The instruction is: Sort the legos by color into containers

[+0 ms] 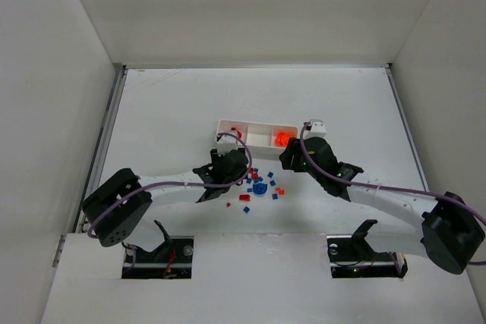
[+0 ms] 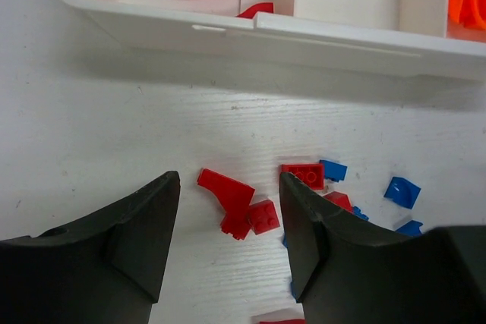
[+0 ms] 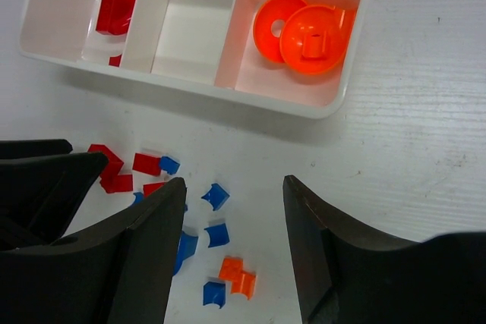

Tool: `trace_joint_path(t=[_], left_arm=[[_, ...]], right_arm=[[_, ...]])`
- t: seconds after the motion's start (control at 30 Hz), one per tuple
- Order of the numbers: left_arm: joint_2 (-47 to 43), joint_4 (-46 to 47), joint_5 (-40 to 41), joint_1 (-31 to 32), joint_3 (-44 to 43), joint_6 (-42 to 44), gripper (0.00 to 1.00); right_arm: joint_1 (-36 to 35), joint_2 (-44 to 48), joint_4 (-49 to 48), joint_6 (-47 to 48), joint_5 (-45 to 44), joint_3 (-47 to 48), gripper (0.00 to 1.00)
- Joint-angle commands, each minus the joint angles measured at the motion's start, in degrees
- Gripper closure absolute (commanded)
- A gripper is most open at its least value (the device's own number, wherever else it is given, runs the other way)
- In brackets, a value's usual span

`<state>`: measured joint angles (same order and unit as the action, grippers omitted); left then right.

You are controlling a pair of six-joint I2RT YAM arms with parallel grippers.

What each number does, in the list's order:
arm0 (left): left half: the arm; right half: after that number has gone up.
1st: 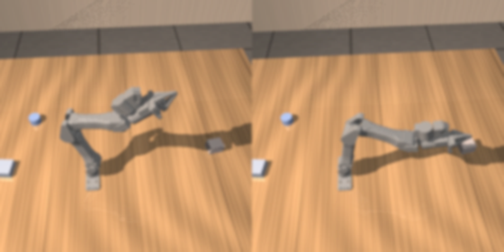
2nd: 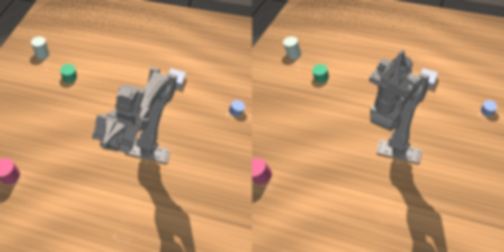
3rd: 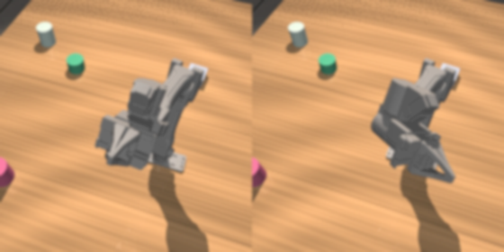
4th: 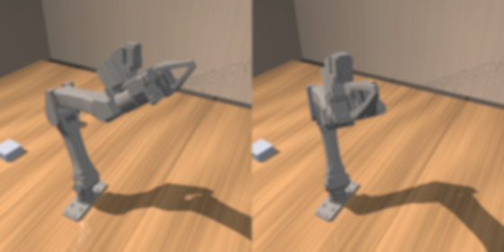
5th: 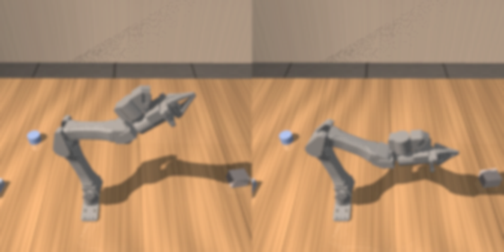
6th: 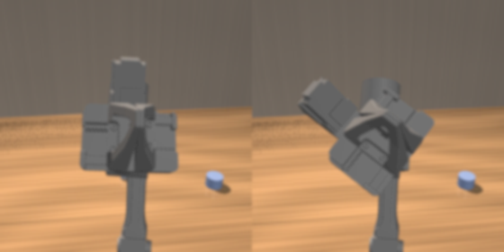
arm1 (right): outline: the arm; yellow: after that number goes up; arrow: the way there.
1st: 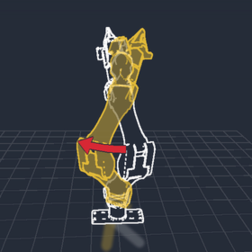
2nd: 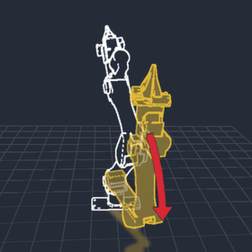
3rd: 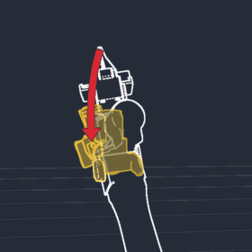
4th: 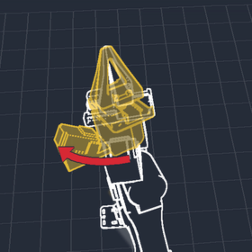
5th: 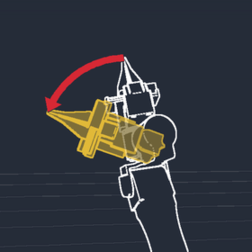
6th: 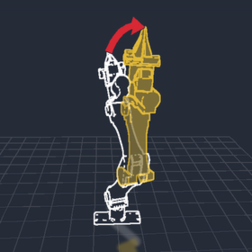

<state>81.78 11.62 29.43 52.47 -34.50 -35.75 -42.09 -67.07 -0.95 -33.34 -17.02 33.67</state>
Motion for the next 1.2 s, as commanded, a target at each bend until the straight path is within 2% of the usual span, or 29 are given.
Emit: trace_joint_path(t=[0.0, 0.3, 0.5, 0.67, 0.77, 1.17], left_arm=[[1.7, 1.0, -1.0, 0.5, -0.5, 1.7, 0.47], [6.9, 4.7, -1.0, -0.5, -1.2, 5.5, 0.51], [8.3, 4.1, -1.0, -0.3, -1.8, 6.5, 0.60], [7.5, 2.5, -0.7, -0.1, -1.0, 6.7, 0.54], [7.8, 2.4, -0.5, -0.4, -0.7, 7.1, 0.54], [9.9, -2.1, 3.7, 1.5, -2.5, 10.3, 0.72]], right_arm=[[-0.4, 1.2, -3.0, -0.5, -0.2, -0.2, 0.40], [-1.4, 1.2, -3.0, -1.3, -0.1, -0.5, 0.40], [-1.3, 1.9, -2.9, -1.1, -0.3, -0.5, 0.40], [-1.1, 1.9, -2.8, -0.7, -0.1, -0.5, 0.40], [-1.1, 1.9, -2.8, -0.7, -0.1, -0.2, 0.40], [-0.8, 1.6, -3.0, -0.5, -0.5, 0.3, 0.39]])
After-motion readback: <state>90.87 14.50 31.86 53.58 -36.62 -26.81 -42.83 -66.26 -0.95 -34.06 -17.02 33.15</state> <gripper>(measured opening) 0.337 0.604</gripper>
